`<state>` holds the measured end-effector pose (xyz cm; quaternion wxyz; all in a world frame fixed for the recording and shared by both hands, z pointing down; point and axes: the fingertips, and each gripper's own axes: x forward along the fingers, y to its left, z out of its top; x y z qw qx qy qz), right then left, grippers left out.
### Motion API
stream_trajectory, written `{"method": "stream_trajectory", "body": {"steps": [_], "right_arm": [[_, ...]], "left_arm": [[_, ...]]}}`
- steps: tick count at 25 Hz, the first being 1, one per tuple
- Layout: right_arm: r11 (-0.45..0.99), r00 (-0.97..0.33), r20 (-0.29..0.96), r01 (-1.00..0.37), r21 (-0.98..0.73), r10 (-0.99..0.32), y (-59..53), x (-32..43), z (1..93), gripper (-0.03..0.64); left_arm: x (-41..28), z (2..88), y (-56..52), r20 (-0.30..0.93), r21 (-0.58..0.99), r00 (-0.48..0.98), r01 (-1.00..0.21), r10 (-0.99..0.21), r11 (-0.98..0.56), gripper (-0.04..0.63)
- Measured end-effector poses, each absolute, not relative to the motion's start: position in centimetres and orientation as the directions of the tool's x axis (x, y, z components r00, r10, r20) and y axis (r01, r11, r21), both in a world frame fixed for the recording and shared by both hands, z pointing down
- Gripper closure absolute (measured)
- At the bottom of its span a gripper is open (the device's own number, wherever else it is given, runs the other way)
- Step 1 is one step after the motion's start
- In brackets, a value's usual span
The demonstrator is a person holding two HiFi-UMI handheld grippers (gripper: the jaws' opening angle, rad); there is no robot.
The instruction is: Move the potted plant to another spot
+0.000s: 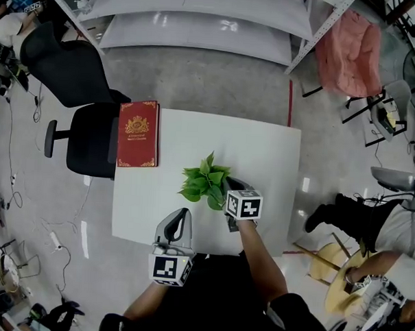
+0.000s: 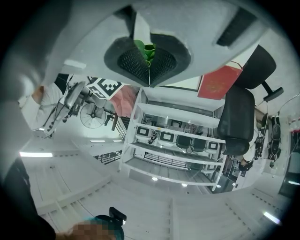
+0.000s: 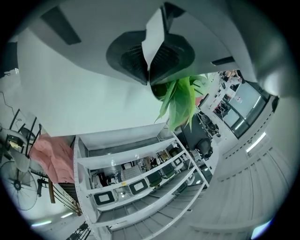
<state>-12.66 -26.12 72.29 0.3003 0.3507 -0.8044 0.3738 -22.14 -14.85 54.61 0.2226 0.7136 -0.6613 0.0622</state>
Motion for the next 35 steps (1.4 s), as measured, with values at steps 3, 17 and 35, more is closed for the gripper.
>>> {"method": "stream_trajectory", "body": {"steps": [3, 17, 35], "right_arm": [[0.437, -0.559, 0.742, -0.810, -0.392, -0.369, -24.6, -11.3, 72.1, 0.592], [0.237, -0.500, 0.689, -0.863, -0.445, -0.525, -15.6, -5.1, 68.5, 0.595], [0.092, -0.437, 0.671, -0.870, -0.485, -0.599, -12.6, 5.2, 66.6, 0.595]], "left_arm": [[-21.8, 53.8, -13.2, 0.361, 0.231, 0.138, -0.971, -0.922, -0.054, 0.577], [-19.1, 51.4, -5.4, 0.292, 0.212, 0.298, -0.947, -0.909, -0.242, 0.575], [-10.7, 51.1, -4.2, 0.282, 0.233, 0.440, -0.894, -0.853, -0.384, 0.577]]}}
